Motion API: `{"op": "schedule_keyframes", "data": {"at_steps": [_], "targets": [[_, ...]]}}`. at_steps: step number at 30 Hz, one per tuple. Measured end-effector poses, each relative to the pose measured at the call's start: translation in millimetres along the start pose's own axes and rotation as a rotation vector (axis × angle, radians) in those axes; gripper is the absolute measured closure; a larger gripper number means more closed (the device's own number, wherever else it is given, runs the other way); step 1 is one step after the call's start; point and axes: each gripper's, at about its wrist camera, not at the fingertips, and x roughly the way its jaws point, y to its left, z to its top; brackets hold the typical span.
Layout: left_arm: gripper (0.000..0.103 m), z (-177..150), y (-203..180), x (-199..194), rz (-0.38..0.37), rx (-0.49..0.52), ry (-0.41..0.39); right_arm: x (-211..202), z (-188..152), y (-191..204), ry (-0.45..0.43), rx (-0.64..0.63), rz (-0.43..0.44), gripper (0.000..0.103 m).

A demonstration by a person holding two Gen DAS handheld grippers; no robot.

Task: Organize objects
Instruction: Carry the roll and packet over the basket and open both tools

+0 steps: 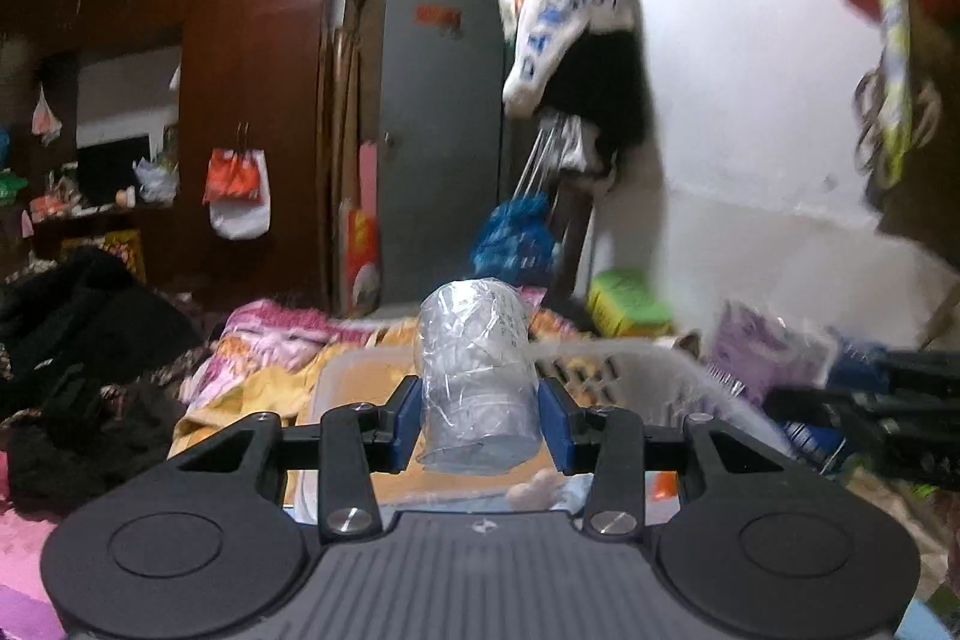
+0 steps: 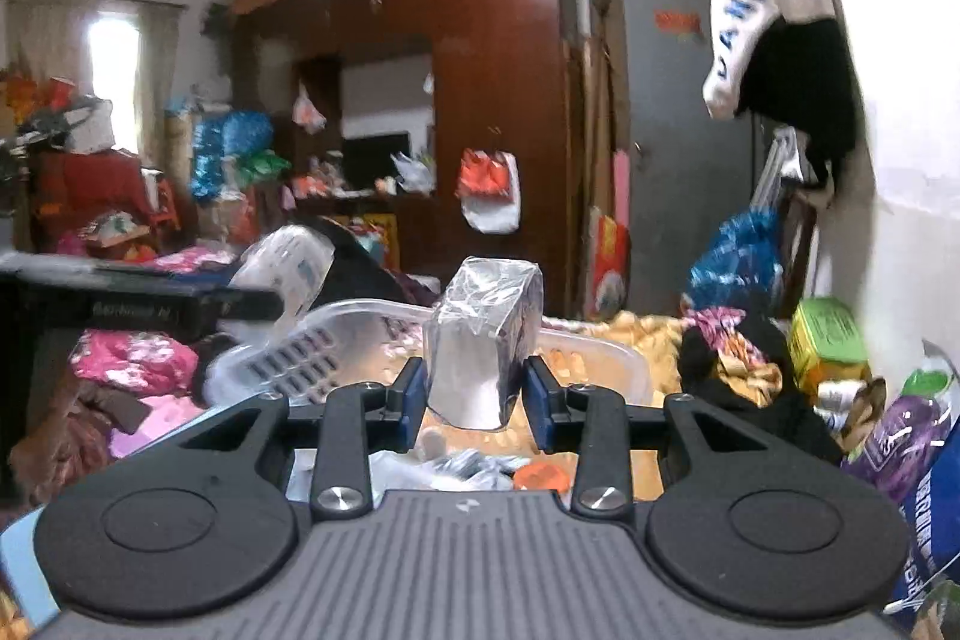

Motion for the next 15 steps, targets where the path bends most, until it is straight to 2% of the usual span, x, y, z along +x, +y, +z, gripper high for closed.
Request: {"op": "schedule_keyframes", "data": {"at_steps": [5,15], "targets": [[0.057,1,3,28,0.042,0.005,0.061,28,-5,-5,0.091,0.013,-0.016,0.065],[0.057,-6,4,46,0.069,0.012,0.101,34,-7,2,0.152,-0.005,0.021,0.063]]}}
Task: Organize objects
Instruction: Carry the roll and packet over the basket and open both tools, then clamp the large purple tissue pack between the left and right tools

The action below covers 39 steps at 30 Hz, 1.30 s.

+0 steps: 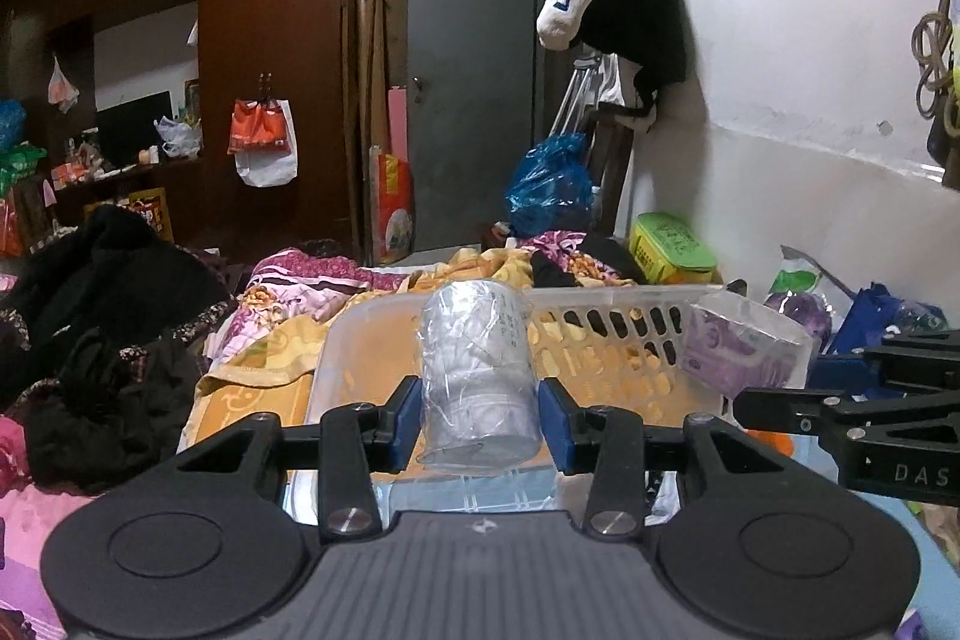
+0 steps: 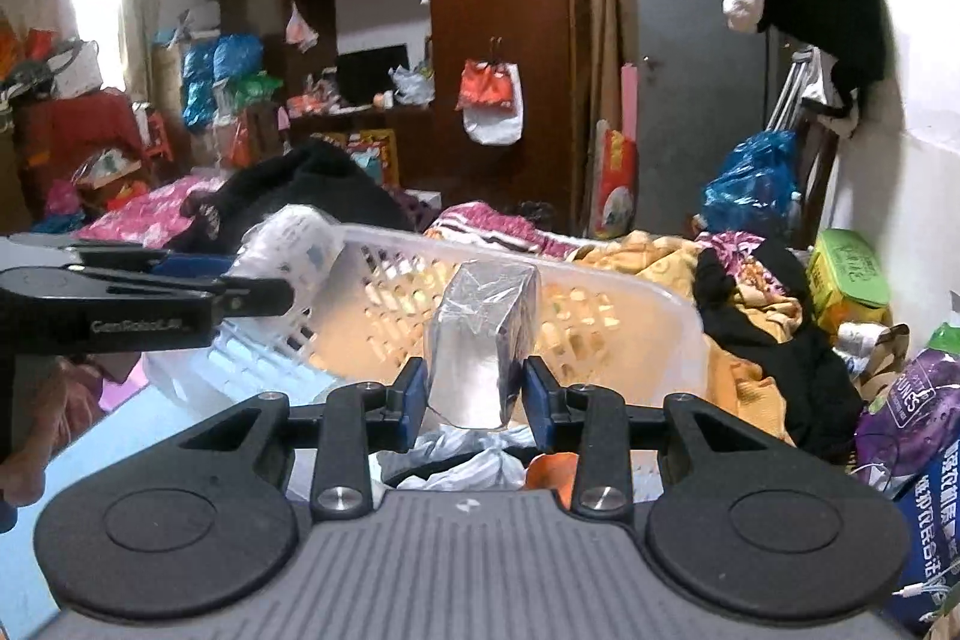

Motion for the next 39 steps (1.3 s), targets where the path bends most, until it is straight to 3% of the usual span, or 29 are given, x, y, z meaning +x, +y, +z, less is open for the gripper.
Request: {"op": "schedule_keyframes", "data": {"at_steps": [1,2,3,5,11,17,22,26,30,34,39], "targets": [[0.057,-2,-2,0,0.002,0.013,-0.008,-1,2,0,-0.011,0.001,-0.006,0.062],[0.054,-3,-4,0,0.013,0.027,-0.023,-5,2,0,-0.029,0.003,-0.003,0.047],[0.050,-4,-6,0,0.025,0.043,-0.037,-9,1,0,-0.048,0.004,0.000,0.020],[0.032,-7,-7,-6,0.031,0.055,-0.066,-24,0,0,-0.106,0.002,-0.047,0.000],[0.030,-29,-3,-63,-0.069,0.036,-0.179,-85,-38,-11,-0.166,0.039,-0.014,0.000],[0.026,-116,-13,-127,-0.160,0.065,-0.225,-131,-115,-32,-0.147,0.129,0.045,0.000],[0.026,-170,-16,-154,-0.243,0.064,-0.236,-166,-156,-38,-0.195,0.205,0.101,0.000],[0.026,-192,-28,-161,-0.273,0.160,-0.255,-172,-163,-12,-0.206,0.073,0.179,0.000],[0.026,-196,-26,-160,-0.364,0.176,-0.277,-162,-163,3,-0.222,-0.010,0.275,0.001],[0.026,-204,-23,-167,-0.433,0.184,-0.301,-146,-158,7,-0.211,-0.059,0.303,0.010],[0.026,-211,-36,-169,-0.466,0.224,-0.301,-137,-160,8,-0.208,-0.069,0.329,0.019]]}}
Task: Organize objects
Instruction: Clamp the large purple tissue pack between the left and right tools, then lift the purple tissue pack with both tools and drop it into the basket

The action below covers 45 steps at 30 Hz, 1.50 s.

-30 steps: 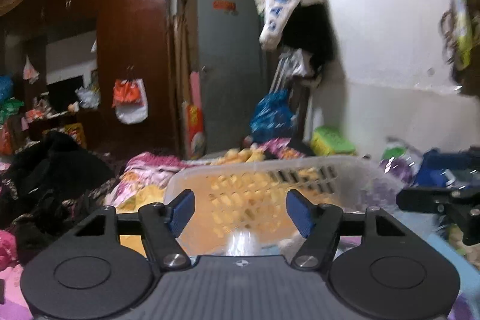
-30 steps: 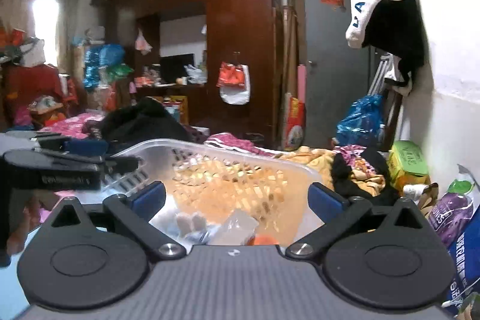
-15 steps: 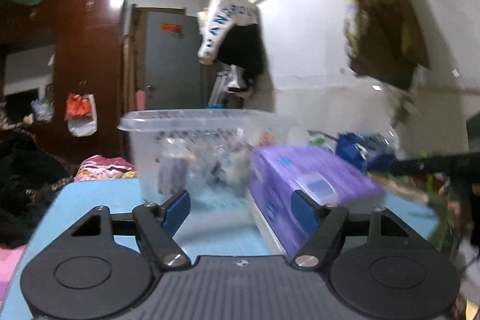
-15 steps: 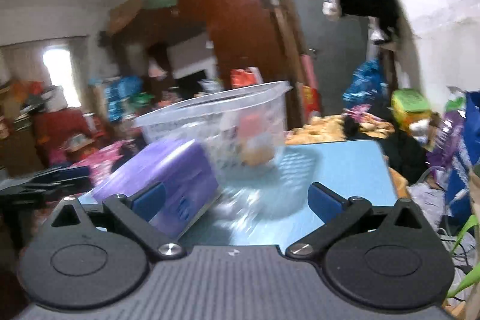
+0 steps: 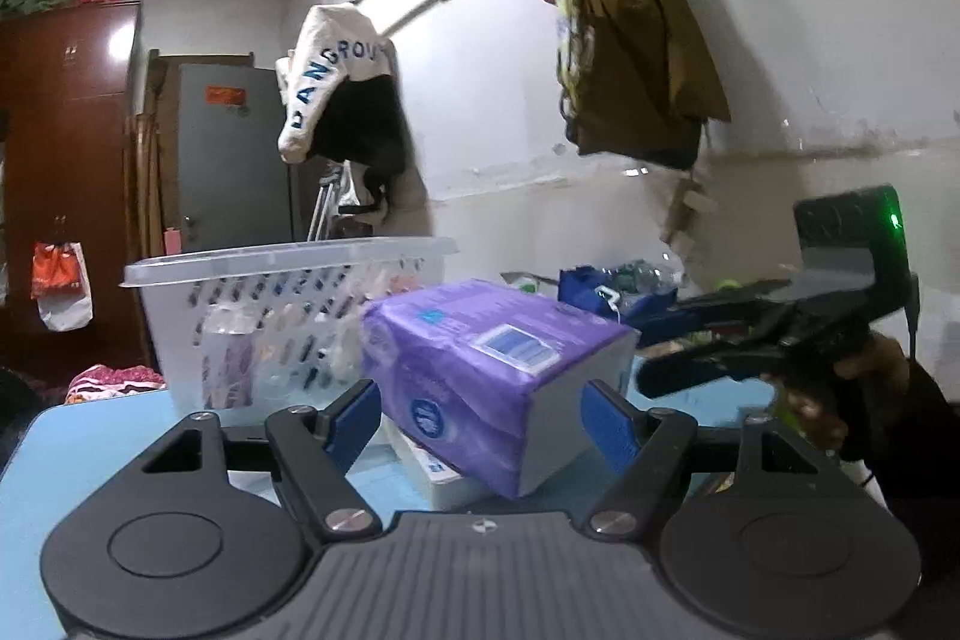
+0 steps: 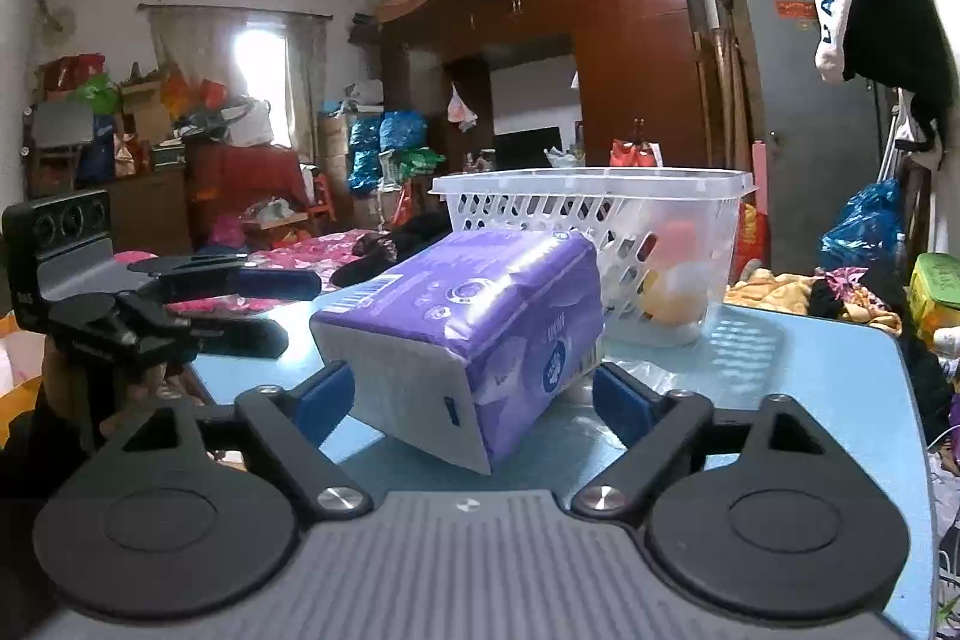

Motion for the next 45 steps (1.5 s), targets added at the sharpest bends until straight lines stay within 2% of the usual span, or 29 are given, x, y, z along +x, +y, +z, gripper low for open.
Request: {"op": "schedule_keyframes", "data": {"at_steps": [8,10,11,12,13,19,37,45], "targets": [[0.026,-4,3,29,-0.058,-0.028,0.028,4,-9,-7,-0.009,-0.030,0.063,0.020],[0.026,-7,3,32,-0.060,-0.031,0.036,7,-10,-8,0.005,-0.031,0.074,0.029],[0.028,-7,4,34,-0.063,-0.033,0.040,6,-11,-8,0.006,-0.024,0.096,0.038],[0.032,-8,4,35,-0.077,-0.037,0.043,6,-12,-8,0.007,-0.016,0.111,0.041],[0.040,-9,4,35,-0.089,-0.043,0.050,4,-13,-7,0.005,-0.019,0.105,0.041],[0.047,-11,3,28,-0.102,-0.033,0.034,-5,-16,-4,-0.013,0.003,0.108,0.045],[0.048,6,-5,1,-0.086,0.018,-0.061,-10,3,14,-0.084,-0.053,0.074,0.047],[0.049,37,0,-3,-0.049,0.051,-0.129,-7,42,21,-0.133,-0.111,0.047,0.048]]}}
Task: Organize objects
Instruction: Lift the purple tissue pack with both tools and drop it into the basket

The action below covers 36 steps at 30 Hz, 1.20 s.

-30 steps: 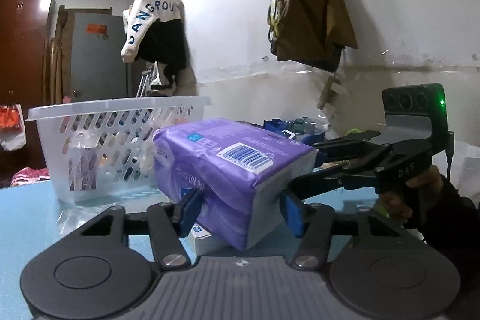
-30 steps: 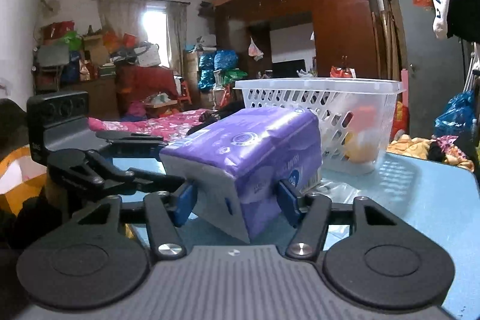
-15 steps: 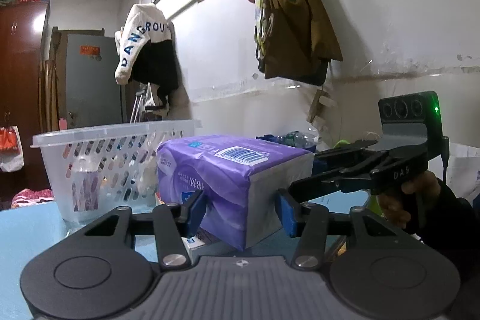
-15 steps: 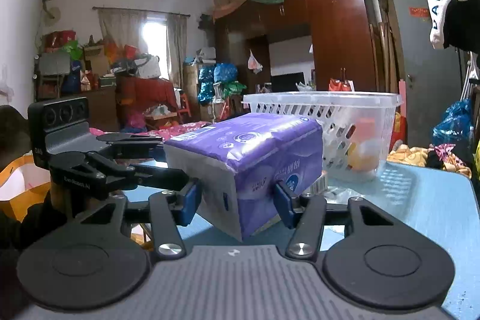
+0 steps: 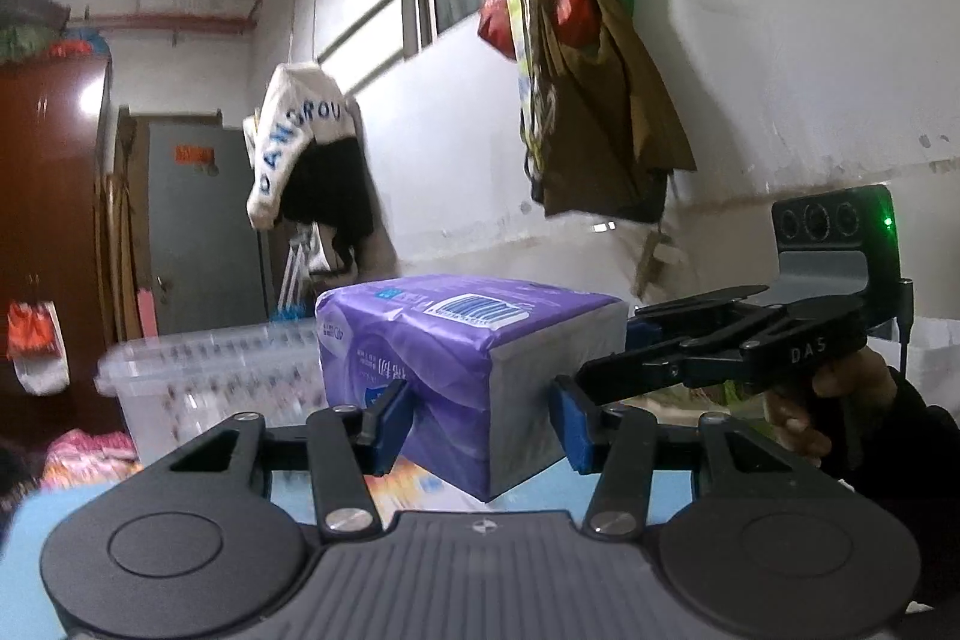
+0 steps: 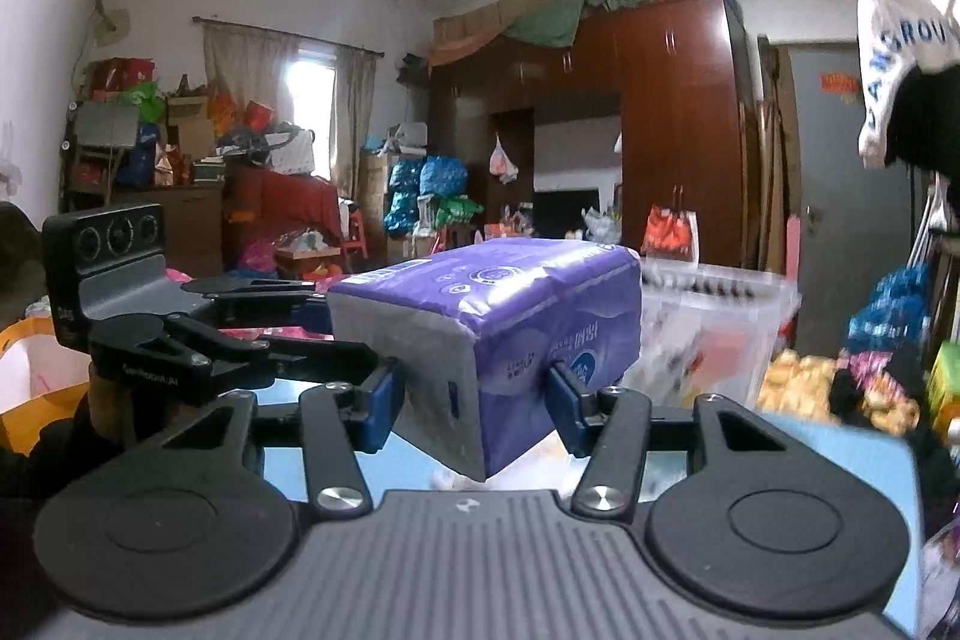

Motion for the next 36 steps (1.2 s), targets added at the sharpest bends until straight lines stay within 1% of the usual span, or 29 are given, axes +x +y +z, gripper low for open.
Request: {"op": "schedule_keyframes", "data": {"at_steps": [3,7,10,12,15,17,21,24,28,32,33,34,35,36], "targets": [[0.049,26,7,5,0.027,0.039,-0.029,9,26,-6,-0.020,-0.035,-0.013,0.048],[0.050,65,28,25,0.050,0.063,-0.020,30,55,-25,-0.036,-0.055,-0.031,0.048],[0.050,89,48,47,0.080,0.060,-0.004,53,73,-41,-0.044,-0.071,-0.045,0.048],[0.051,98,63,62,0.108,0.033,0.005,70,79,-54,-0.040,-0.062,-0.041,0.048],[0.051,98,78,81,0.168,0.001,0.030,98,78,-70,-0.011,-0.043,-0.035,0.049],[0.051,92,85,92,0.199,-0.006,0.055,108,69,-76,0.017,-0.040,-0.039,0.049],[0.051,77,101,105,0.205,-0.031,0.092,120,56,-82,0.060,-0.022,-0.048,0.049],[0.051,71,110,112,0.207,-0.052,0.102,122,49,-88,0.071,-0.009,-0.048,0.049],[0.051,68,120,125,0.234,-0.059,0.122,130,45,-92,0.074,-0.013,-0.061,0.049],[0.049,64,125,138,0.285,-0.015,0.130,135,39,-88,0.066,-0.064,-0.104,0.048],[0.048,61,123,139,0.314,0.009,0.128,134,37,-85,0.086,-0.078,-0.130,0.040],[0.040,56,120,139,0.366,0.039,0.135,129,34,-82,0.102,-0.088,-0.163,0.032],[0.033,52,116,135,0.405,0.063,0.132,117,31,-79,0.097,-0.090,-0.195,0.011],[0.030,47,112,127,0.419,0.084,0.120,102,28,-77,0.074,-0.082,-0.215,0.000]]}}
